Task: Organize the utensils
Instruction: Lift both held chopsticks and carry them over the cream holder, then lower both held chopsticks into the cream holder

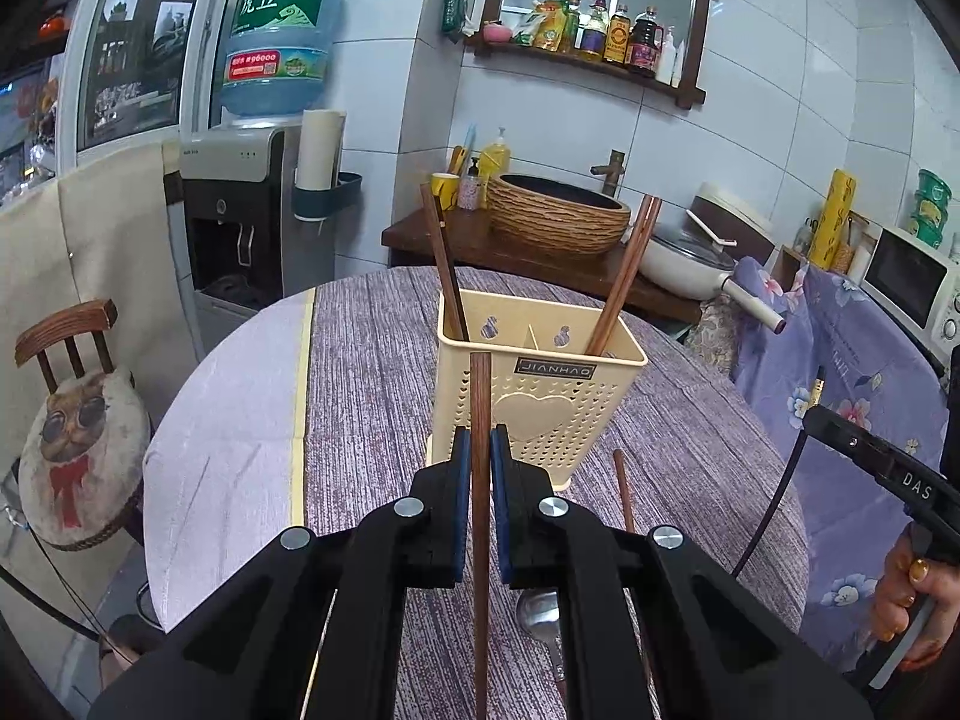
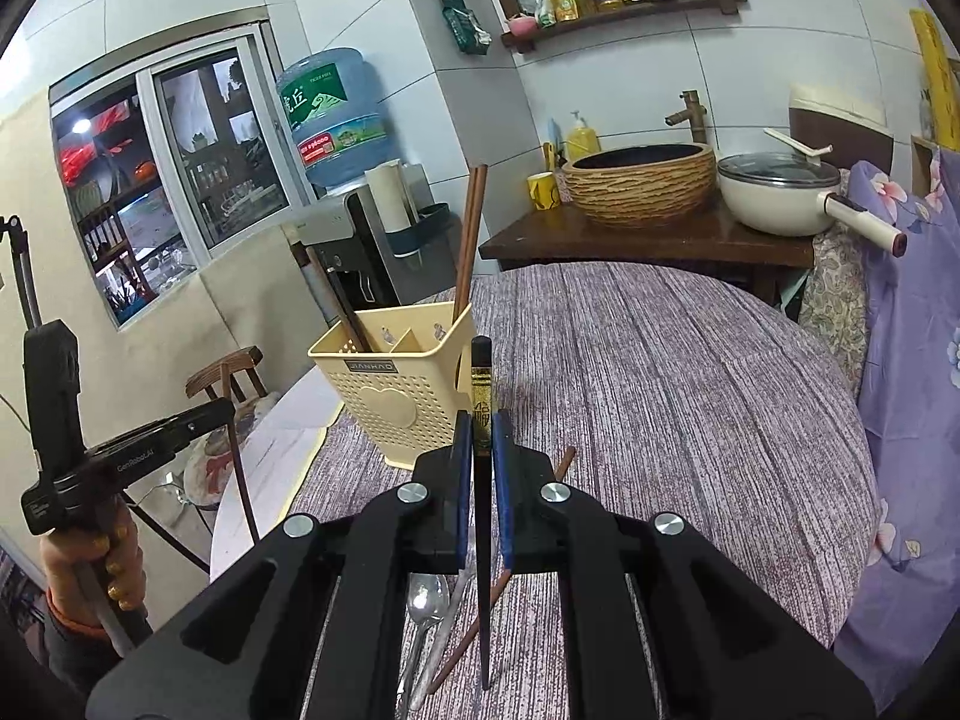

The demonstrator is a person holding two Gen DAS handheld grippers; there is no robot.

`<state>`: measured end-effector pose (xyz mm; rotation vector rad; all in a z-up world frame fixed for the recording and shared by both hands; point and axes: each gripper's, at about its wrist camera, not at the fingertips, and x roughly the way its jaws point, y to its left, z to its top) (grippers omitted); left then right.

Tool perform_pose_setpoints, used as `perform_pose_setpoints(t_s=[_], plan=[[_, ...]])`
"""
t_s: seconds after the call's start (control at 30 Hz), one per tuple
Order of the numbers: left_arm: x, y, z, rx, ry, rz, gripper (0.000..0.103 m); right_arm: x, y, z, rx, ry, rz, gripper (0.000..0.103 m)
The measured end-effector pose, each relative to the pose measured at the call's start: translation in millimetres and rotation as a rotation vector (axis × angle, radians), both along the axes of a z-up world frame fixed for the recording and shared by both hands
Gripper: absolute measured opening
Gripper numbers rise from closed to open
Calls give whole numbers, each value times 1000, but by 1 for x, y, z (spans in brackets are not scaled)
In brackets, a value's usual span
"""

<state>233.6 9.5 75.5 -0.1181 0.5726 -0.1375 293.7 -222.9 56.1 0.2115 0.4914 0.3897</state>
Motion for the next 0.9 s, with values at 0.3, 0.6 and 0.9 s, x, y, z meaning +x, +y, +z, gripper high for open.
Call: perform_pose_setpoints(t_s=[0.3,0.6,0.9], plan=[[2,3,12,-20,-11,-9,8,-4,10,22,-11,-40,22,8],[5,5,39,-29,-43,-28,8,-1,24,53,-28,-68,59,8],[23,7,122,-62,-139,-27,8,23,41,133,-24,-149,62,8]])
